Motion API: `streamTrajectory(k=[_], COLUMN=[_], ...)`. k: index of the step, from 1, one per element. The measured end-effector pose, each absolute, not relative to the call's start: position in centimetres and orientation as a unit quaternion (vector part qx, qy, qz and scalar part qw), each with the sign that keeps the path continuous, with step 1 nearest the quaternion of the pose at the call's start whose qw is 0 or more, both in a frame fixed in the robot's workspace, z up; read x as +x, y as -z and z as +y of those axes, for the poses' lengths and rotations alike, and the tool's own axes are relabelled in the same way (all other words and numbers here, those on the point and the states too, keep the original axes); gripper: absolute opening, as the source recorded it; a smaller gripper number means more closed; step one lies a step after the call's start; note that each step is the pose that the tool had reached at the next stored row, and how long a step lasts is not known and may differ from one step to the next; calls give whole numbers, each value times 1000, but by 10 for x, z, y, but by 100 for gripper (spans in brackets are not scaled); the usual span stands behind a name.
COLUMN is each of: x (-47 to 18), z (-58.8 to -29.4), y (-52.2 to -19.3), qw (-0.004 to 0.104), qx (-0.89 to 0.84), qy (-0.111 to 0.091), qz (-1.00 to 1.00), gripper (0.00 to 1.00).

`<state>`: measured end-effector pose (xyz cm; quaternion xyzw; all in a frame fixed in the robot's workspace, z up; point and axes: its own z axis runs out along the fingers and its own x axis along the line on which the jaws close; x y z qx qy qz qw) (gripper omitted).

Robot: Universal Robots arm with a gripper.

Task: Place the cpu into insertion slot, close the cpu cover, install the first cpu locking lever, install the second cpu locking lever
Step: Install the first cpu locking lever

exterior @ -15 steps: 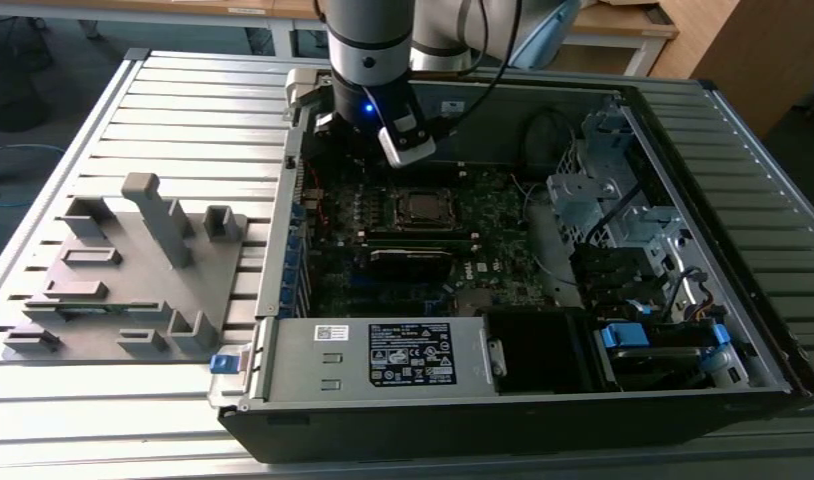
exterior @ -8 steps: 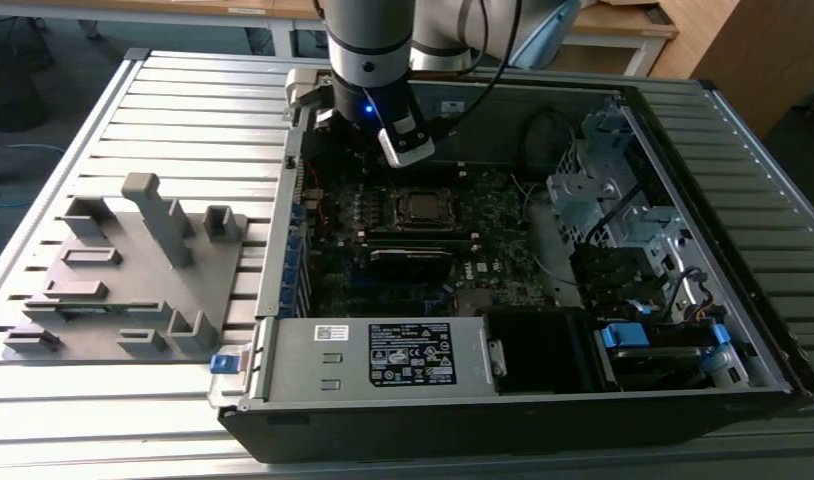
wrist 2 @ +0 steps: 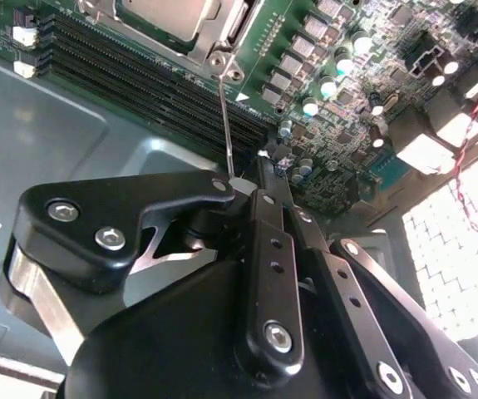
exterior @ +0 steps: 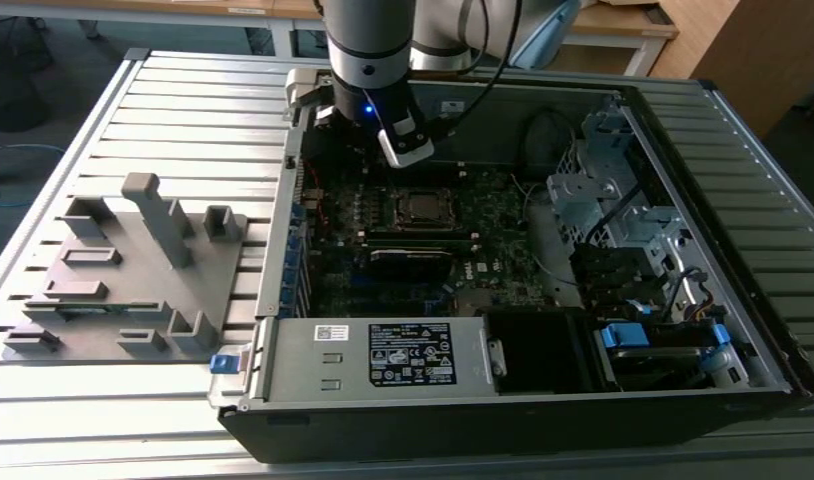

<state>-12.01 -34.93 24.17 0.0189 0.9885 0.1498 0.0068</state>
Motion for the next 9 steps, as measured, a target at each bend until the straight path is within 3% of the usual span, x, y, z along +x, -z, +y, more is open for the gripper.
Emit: streamTrajectory(k=[9], x=[-107], z=[-349], y=[-242], qw=[7], qx=[19], qy=[-150], qz=[989], gripper=[10])
